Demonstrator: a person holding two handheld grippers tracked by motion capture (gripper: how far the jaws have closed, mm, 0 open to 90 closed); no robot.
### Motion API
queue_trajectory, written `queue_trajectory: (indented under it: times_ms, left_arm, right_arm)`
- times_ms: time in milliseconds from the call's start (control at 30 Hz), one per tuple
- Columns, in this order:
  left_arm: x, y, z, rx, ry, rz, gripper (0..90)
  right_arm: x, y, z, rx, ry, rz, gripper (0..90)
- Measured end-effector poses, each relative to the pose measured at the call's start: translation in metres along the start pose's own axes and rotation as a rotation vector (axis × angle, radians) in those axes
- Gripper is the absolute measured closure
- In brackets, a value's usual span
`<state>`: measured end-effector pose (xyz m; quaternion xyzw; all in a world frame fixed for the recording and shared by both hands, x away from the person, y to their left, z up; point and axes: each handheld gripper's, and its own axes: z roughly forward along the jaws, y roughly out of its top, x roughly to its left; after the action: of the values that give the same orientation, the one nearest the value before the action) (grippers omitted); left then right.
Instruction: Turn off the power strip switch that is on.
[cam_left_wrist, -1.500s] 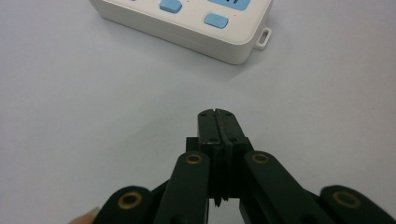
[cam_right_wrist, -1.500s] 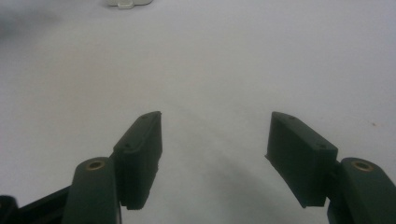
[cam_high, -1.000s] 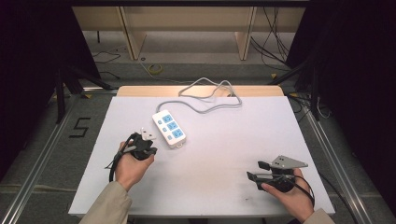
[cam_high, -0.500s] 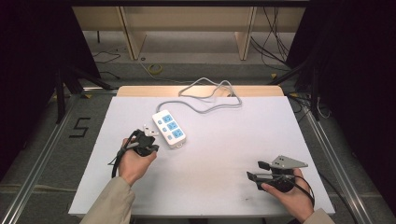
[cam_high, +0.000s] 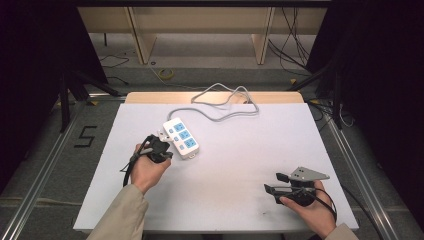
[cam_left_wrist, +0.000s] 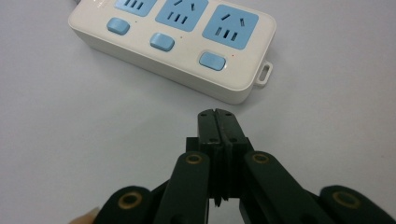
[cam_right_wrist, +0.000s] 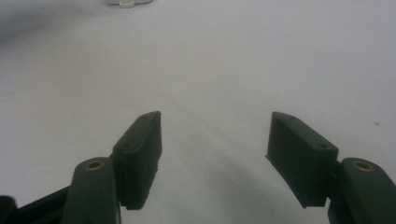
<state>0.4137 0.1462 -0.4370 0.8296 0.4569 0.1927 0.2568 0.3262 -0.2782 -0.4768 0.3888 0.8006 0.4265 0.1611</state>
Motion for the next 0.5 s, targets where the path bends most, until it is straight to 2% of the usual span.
queue_trajectory:
  times_ms: [500]
  left_arm:
    - [0.0024,0.0107,0.0056,0.024,0.009,0.028,89.7]
  right_arm:
    - [0.0006,-0.0002,0.0003,0.002,0.002,-0.001,36.1]
